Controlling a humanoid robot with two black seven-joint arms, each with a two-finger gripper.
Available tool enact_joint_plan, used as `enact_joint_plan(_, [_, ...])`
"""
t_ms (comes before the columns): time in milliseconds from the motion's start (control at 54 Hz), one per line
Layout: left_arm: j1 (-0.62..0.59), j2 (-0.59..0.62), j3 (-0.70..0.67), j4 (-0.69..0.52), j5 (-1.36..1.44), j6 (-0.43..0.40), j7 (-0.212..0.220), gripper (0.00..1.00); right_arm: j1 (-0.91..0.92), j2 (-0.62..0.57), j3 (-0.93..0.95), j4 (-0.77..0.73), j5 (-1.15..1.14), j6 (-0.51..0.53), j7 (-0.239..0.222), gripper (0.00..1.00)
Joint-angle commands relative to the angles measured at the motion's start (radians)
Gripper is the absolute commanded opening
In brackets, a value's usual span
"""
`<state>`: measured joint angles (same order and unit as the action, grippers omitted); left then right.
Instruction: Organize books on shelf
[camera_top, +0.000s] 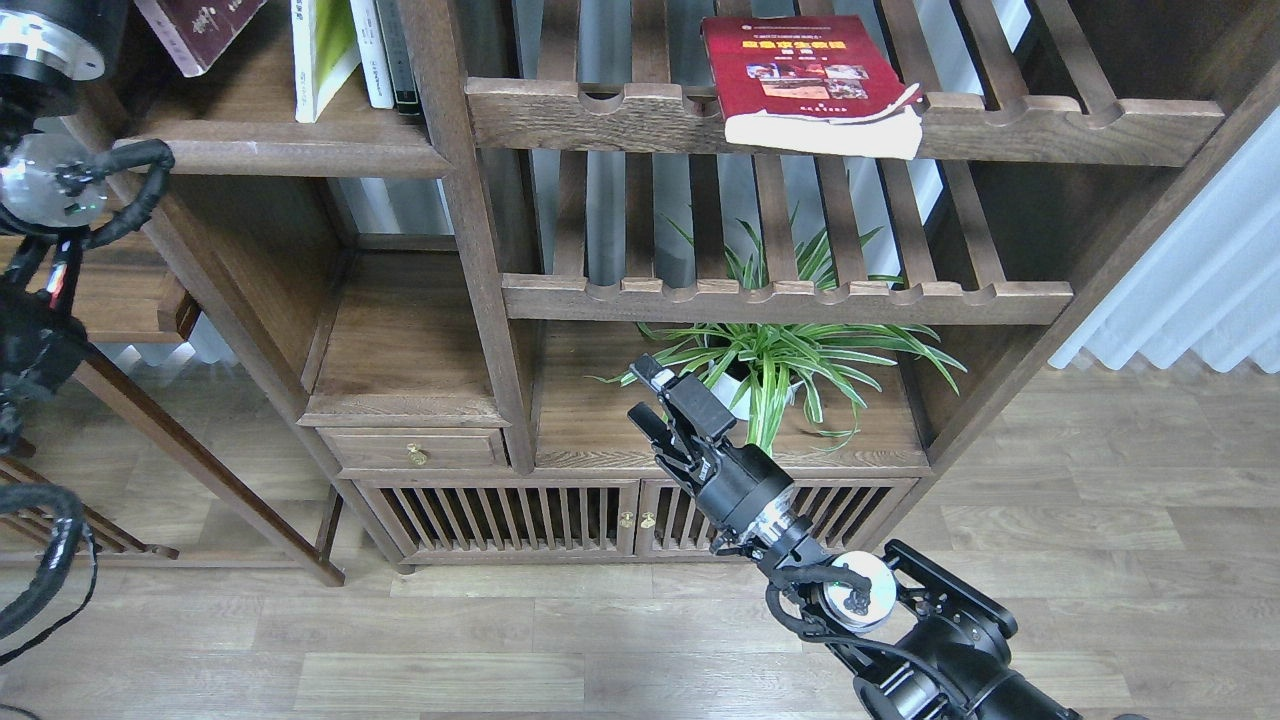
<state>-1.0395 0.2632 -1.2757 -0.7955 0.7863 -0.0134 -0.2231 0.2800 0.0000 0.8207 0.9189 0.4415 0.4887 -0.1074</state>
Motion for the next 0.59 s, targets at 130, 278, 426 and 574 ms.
enact_joint_plan(130, [-0.033, -0.032, 0.047, 0.078, -0.002, -0.007, -0.039, 0.07, 0.001, 0.000, 0.000, 0.008, 0.000, 0.000, 0.000, 0.99])
enact_joint_plan(278, [-0.027, -0.022, 0.079, 0.078, -0.002, -0.010, -0.039, 0.13, 0.001, 0.000, 0.000, 0.008, 0.000, 0.000, 0.000, 0.99])
enact_joint_plan(426, [-0.019, 0.001, 0.114, 0.079, -0.002, -0.031, -0.038, 0.18, 0.001, 0.000, 0.000, 0.008, 0.000, 0.000, 0.000, 0.99])
enact_joint_plan(574, [-0.001, 0.043, 0.139, 0.085, -0.004, -0.086, -0.041, 0.20, 0.001, 0.000, -0.002, 0.008, -0.001, 0.000, 0.000, 0.99])
